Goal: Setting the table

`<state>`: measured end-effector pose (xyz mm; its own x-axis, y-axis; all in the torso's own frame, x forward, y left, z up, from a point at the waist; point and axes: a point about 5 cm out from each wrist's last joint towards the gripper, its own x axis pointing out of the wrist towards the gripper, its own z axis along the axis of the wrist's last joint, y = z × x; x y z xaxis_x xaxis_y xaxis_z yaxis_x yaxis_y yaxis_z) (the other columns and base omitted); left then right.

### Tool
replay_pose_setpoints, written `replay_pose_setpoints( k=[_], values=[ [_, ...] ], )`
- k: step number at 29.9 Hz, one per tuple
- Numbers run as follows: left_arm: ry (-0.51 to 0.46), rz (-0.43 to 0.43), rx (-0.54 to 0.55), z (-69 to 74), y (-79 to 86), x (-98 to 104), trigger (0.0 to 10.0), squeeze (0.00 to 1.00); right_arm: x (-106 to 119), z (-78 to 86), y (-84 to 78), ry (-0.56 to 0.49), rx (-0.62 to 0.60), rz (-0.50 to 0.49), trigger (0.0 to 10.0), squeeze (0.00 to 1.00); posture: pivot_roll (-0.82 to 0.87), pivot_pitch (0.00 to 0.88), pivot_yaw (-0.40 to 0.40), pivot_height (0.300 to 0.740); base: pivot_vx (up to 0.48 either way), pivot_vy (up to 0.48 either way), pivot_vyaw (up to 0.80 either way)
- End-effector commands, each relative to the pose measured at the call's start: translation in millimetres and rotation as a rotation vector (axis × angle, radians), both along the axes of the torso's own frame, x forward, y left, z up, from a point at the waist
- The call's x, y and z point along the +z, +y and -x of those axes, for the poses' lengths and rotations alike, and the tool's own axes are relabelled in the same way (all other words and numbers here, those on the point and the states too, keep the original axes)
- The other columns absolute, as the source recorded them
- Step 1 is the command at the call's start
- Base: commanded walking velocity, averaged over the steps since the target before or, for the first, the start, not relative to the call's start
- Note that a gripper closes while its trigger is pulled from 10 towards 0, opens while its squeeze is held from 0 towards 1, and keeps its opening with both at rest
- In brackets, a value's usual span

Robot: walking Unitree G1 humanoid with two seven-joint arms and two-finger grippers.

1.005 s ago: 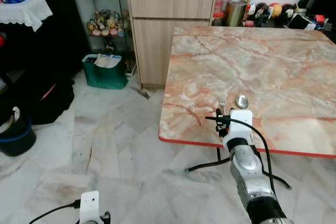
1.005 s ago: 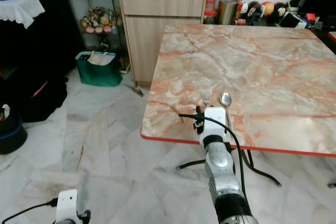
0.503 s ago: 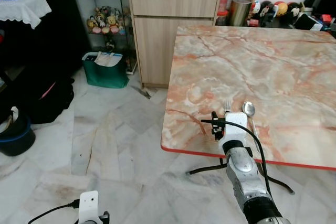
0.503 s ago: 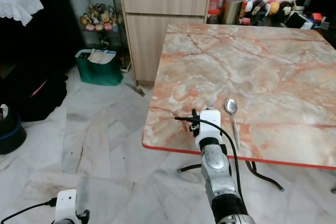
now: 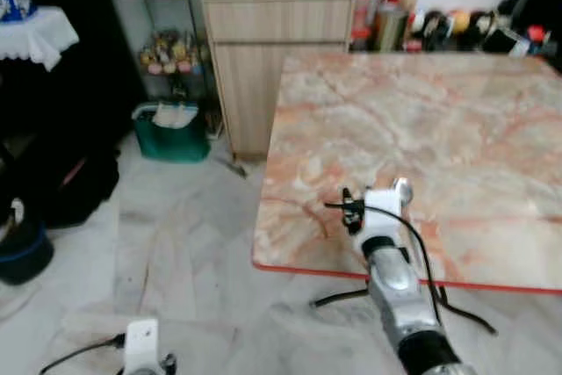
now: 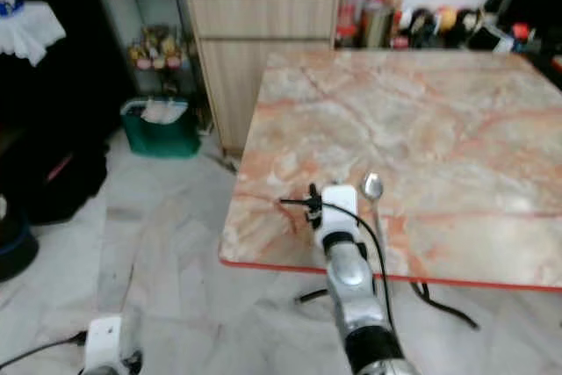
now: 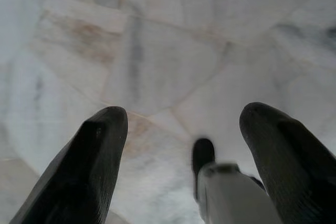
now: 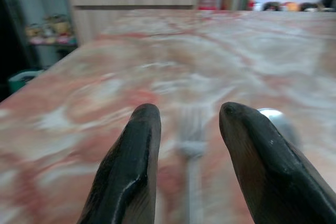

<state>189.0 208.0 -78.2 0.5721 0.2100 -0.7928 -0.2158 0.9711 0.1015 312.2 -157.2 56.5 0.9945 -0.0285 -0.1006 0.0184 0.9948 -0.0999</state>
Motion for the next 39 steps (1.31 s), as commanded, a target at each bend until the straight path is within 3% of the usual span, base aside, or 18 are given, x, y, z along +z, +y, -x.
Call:
replay_pose_setpoints(
  k=[1,24,25,26,29,30,39],
  values=[
    [0.01,-0.029,0.009,3.2,12.0,0.7,10.0,0.0,5.5,-3.8,14.7,-0.022,0.031,-0.023,10.0,0.0,-0.06,0.0,0.017,0.74,0.322,0.0,0.0],
    [0.019,-0.009,0.017,7.1,9.0,-1.8,10.0,0.0,6.0,-13.1,13.4,0.025,-0.026,-0.033,10.0,0.0,-0.04,0.0,0.006,0.74,0.04,0.0,0.0],
    [0.02,-0.008,0.017,7.0,8.9,-1.9,10.0,0.0,6.6,-14.3,13.3,0.027,-0.027,-0.032,10.0,0.92,-0.04,0.0,0.006,0.74,0.0,0.0,0.0],
    [0.02,-0.008,0.017,7.0,8.8,-1.9,10.0,0.0,6.7,-14.7,13.0,0.03,-0.029,-0.023,10.0,1.0,-0.04,0.0,0.005,0.74,0.0,0.0,0.0],
    [0.021,-0.005,0.019,7.5,8.9,-2.1,10.0,0.0,5.1,-16.0,11.9,0.052,-0.048,-0.022,10.0,1.0,-0.04,0.0,0.005,0.74,0.0,0.0,0.0],
    [0.024,0.0,0.017,7.7,8.4,-2.4,10.0,0.0,1.8,-16.4,11.8,0.082,-0.05,-0.007,10.0,0.0,-0.04,0.0,0.005,0.74,0.0,0.0,0.0],
    [0.026,0.005,0.012,7.2,6.9,-2.5,10.0,0.0,-8.7,-15.7,8.7,0.164,-0.092,-0.042,10.0,0.0,-0.04,0.0,0.002,0.74,0.0,0.0,0.0]
  ],
)
